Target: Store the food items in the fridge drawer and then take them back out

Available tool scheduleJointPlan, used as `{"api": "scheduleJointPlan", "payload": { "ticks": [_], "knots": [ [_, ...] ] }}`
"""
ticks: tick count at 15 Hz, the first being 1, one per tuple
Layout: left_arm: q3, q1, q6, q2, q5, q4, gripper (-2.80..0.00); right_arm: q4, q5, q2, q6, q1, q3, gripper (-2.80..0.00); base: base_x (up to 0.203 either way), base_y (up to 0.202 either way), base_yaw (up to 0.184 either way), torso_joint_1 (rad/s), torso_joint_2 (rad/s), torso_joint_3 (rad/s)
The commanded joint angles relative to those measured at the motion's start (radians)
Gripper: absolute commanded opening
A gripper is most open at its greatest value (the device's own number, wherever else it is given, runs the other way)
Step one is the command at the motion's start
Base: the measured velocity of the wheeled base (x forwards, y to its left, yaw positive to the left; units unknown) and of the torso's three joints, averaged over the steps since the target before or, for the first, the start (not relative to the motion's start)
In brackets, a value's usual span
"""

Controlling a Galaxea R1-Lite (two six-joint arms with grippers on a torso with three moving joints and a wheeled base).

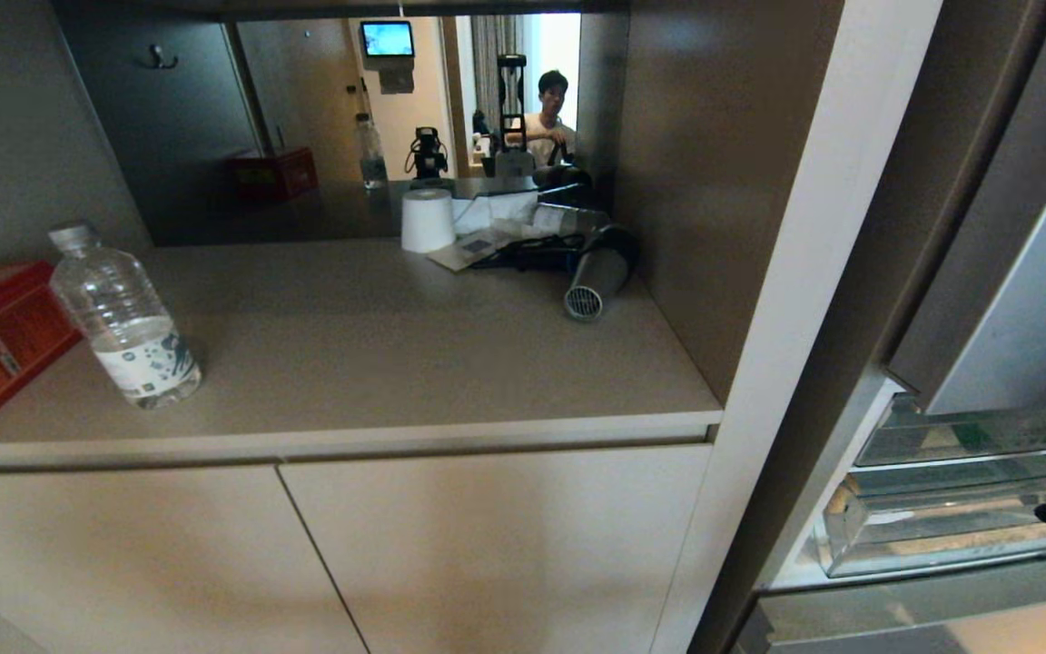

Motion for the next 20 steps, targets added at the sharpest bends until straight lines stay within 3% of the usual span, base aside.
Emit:
{"api": "scheduleJointPlan", "payload": {
  "ticks": [1, 5, 8, 11, 17, 20],
  "knots": [
    [0.000, 0.000, 0.000, 0.002, 0.000, 0.000, -2.80, -0.004, 0.005, 0.013, 0.003, 0.002, -0.010, -2.80, 0.000, 0.000, 0.000, 0.000, 0.00, 0.000],
    [0.000, 0.000, 0.000, 0.002, 0.000, 0.000, -2.80, -0.006, 0.007, 0.021, 0.003, 0.022, -0.034, -2.80, 0.000, 0.000, 0.000, 0.000, 0.00, 0.000],
    [0.000, 0.000, 0.000, 0.002, 0.000, 0.000, -2.80, -0.108, 0.011, 0.049, 0.009, 0.035, -0.027, -2.80, 0.000, 0.000, 0.000, 0.000, 0.00, 0.000],
    [0.000, 0.000, 0.000, 0.002, 0.000, 0.000, -2.80, -0.121, 0.022, -0.001, 0.036, 0.017, 0.020, -2.80, 0.000, 0.000, 0.000, 0.000, 0.00, 0.000],
    [0.000, 0.000, 0.000, 0.002, 0.000, 0.000, -2.80, -0.081, 0.017, -0.418, 0.025, -0.049, 0.275, -2.80, 0.000, 0.000, 0.000, 0.000, 0.00, 0.000],
    [0.000, 0.000, 0.000, 0.002, 0.000, 0.000, -2.80, 0.069, -0.067, -0.729, -0.042, -0.057, 0.396, -2.80, 0.000, 0.000, 0.000, 0.000, 0.00, 0.000]
  ]
}}
